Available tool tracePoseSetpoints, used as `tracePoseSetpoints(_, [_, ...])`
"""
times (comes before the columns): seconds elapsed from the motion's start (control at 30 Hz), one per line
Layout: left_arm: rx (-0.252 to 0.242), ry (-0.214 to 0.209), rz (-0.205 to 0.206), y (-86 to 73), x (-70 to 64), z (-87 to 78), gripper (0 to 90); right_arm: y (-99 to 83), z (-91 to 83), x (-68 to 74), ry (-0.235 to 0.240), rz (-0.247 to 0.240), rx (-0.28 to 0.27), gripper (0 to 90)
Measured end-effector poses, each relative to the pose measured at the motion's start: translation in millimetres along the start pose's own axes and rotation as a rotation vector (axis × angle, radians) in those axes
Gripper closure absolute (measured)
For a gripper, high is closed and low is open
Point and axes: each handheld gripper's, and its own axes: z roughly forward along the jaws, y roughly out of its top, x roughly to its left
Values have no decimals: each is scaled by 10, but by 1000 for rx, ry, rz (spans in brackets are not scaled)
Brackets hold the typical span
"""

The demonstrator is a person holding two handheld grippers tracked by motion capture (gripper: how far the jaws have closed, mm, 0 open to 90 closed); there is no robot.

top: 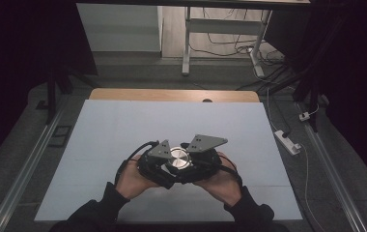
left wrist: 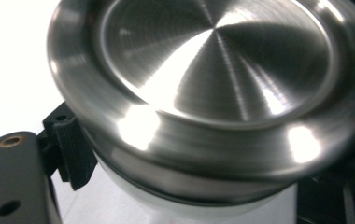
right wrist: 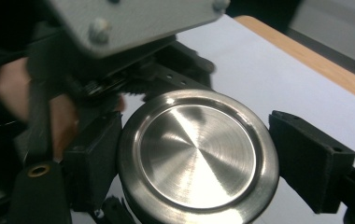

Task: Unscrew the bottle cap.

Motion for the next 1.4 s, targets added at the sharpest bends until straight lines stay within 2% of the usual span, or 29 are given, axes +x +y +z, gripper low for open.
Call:
tracePoseSetpoints(0.1, [-18,-57,32,0,4,-32,155,-6,-36,-53,77,-10,-23,198])
tracePoseSetpoints(0.2, [-34,-111,61,-3,6,-54,155,-24,-78,-126,182,-18,-53,199])
tracePoseSetpoints(0.27, [-39,-148,84,-6,4,-60,155,-34,-95,-149,234,-38,-64,199])
tracePoseSetpoints(0.37, [-48,-199,109,-14,0,-68,155,-42,-112,-163,295,-59,-73,200])
tracePoseSetpoints(0.43, [-45,-216,119,-16,1,-75,155,-45,-121,-169,325,-60,-89,200])
tracePoseSetpoints(0.77, [-25,-167,98,-31,22,-47,155,-40,-159,-200,297,-50,-131,200])
tracePoseSetpoints(1.1, [-33,-110,63,-57,89,-98,155,-51,-207,-249,225,-21,-134,199])
tracePoseSetpoints(1.3, [-42,-67,31,-114,185,-144,155,-76,-217,-260,201,-9,-132,199])
tracePoseSetpoints(1.33, [-53,-49,7,-139,216,-152,155,-81,-219,-262,201,-9,-132,199])
tracePoseSetpoints(1.4, [-53,-28,-4,-158,245,-162,155,-89,-217,-257,195,-10,-131,199])
